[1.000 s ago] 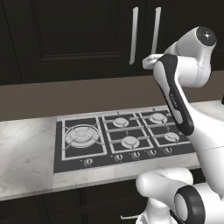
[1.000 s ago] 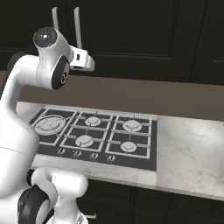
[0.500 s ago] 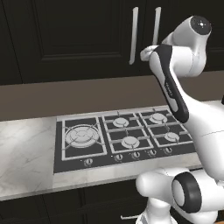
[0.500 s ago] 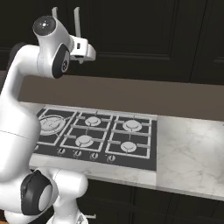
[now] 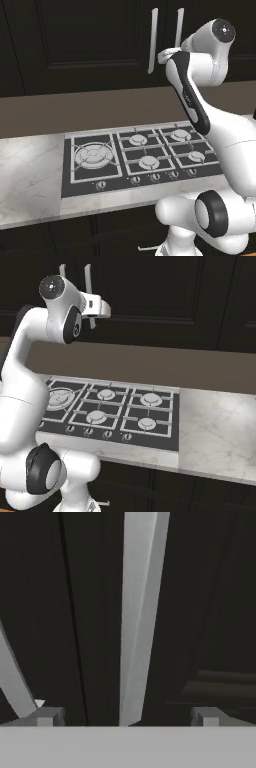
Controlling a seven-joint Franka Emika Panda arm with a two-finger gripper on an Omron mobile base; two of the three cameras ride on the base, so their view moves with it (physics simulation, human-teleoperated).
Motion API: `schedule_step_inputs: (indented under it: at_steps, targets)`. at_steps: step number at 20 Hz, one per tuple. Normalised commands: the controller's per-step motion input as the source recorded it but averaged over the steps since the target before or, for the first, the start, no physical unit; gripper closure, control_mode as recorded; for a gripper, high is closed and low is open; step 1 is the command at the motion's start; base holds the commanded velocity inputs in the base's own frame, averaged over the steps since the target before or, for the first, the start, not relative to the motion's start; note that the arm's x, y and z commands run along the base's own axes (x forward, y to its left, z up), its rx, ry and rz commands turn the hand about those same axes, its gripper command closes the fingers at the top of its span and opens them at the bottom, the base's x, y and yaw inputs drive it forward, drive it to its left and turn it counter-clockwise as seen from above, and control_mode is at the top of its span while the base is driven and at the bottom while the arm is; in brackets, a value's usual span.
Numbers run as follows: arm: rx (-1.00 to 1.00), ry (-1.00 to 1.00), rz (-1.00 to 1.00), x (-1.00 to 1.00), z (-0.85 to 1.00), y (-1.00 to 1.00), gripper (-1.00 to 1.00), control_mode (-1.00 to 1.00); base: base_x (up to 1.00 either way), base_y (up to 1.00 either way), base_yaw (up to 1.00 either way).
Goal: Open the cabinet, pick the kettle from the cabinet, and place it in the sink.
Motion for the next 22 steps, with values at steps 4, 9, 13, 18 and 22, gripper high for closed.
schedule_step_inputs:
  at_steps: [4, 9, 13, 18, 22]
  targets:
    - [0.0, -0.03, 0.0, 0.38, 0.06, 0.0, -1.0, -1.0, 0.0, 0.0, 0.0]
    - [0.0, 0.0, 0.0, 0.39, 0.02, 0.0, -1.0, -1.0, 0.0, 0.0, 0.0]
    - [-0.01, 0.0, 0.0, 0.4, 0.0, 0.0, -1.0, -1.0, 0.0, 0.0, 0.0]
    - [-0.03, 0.0, -0.01, 0.37, -0.02, 0.0, 1.0, -1.0, 0.0, 0.0, 0.0]
    - [-0.04, 0.0, -0.04, 0.32, -0.09, 0.04, 1.0, -1.0, 0.0, 0.0, 0.0]
